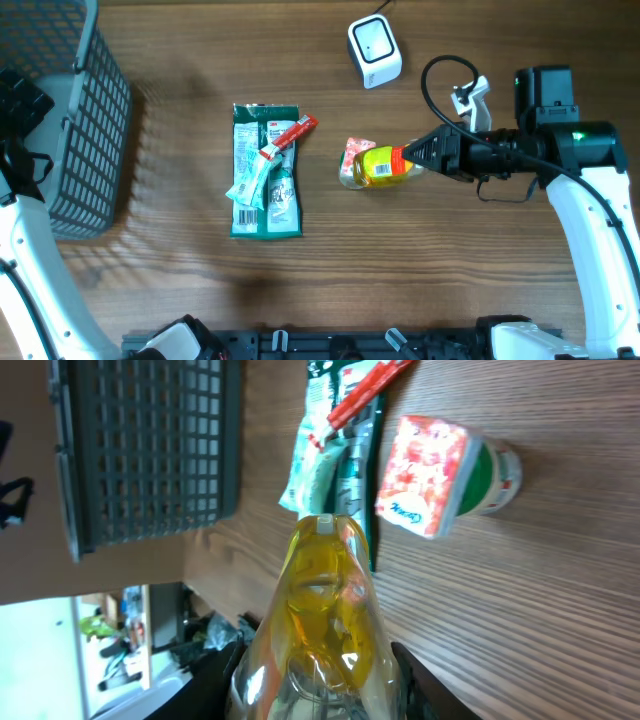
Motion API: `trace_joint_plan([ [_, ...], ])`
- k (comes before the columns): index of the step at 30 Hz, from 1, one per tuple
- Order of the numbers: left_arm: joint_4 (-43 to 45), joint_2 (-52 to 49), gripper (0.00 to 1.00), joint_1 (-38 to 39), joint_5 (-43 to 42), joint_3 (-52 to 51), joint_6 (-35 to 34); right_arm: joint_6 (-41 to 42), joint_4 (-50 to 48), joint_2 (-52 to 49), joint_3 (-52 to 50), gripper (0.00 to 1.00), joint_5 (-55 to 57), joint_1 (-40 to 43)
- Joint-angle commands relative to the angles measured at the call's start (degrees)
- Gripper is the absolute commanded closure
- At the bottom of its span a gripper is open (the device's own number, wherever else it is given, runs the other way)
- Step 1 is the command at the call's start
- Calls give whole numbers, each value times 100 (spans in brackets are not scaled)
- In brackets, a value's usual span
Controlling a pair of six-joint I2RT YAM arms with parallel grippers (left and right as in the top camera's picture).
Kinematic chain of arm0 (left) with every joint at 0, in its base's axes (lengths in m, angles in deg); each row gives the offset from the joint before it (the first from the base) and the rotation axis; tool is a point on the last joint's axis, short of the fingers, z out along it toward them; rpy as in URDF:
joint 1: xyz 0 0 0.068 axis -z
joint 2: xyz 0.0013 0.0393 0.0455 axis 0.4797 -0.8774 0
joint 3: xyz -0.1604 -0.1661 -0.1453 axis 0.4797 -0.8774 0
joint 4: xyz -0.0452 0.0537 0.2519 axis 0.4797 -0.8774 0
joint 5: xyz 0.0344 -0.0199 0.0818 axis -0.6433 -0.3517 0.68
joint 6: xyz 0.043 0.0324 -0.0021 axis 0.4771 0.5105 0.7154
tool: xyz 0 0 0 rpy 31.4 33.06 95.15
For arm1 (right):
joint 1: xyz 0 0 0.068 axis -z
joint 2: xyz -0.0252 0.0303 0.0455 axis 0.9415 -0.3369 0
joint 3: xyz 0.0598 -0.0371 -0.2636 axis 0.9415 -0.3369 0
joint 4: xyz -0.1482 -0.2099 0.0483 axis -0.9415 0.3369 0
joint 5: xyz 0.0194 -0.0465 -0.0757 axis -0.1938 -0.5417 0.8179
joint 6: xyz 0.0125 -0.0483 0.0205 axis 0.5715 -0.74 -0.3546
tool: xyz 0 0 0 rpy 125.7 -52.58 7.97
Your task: Scan the item barcode
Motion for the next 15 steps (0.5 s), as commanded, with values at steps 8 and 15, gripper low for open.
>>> trace_joint_plan([
  [8,15,9,0,-24,-28,33,107,-1368,4,94,155,96,-1488,-389],
  [15,13,9,0,-24,-28,33,107,-1585,-219,92,155,96,-1401,-1292],
])
